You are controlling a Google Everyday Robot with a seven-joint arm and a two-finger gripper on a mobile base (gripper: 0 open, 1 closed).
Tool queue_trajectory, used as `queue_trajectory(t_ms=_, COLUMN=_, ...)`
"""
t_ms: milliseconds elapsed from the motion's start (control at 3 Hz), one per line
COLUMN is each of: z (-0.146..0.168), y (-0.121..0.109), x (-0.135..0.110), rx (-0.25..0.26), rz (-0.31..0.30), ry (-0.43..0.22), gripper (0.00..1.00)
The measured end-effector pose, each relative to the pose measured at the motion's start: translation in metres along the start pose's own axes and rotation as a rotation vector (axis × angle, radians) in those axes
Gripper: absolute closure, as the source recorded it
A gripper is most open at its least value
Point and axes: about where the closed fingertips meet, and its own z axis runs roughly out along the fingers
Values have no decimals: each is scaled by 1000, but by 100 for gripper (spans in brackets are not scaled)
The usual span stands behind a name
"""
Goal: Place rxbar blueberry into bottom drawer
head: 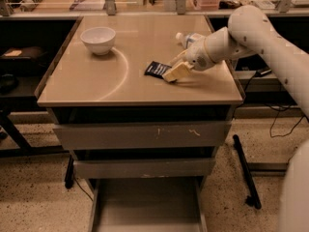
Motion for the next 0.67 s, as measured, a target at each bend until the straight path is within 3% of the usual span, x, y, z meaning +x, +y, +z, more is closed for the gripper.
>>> queue_trajectory(t_ms=333, z=-40, y=44, x=-13, rx=46, rz=-73, ry=-131, gripper=100)
queue_trajectory(t_ms=667, z=-64, y=91, x=13, rx=67, rz=-79, ry=-196, gripper=100)
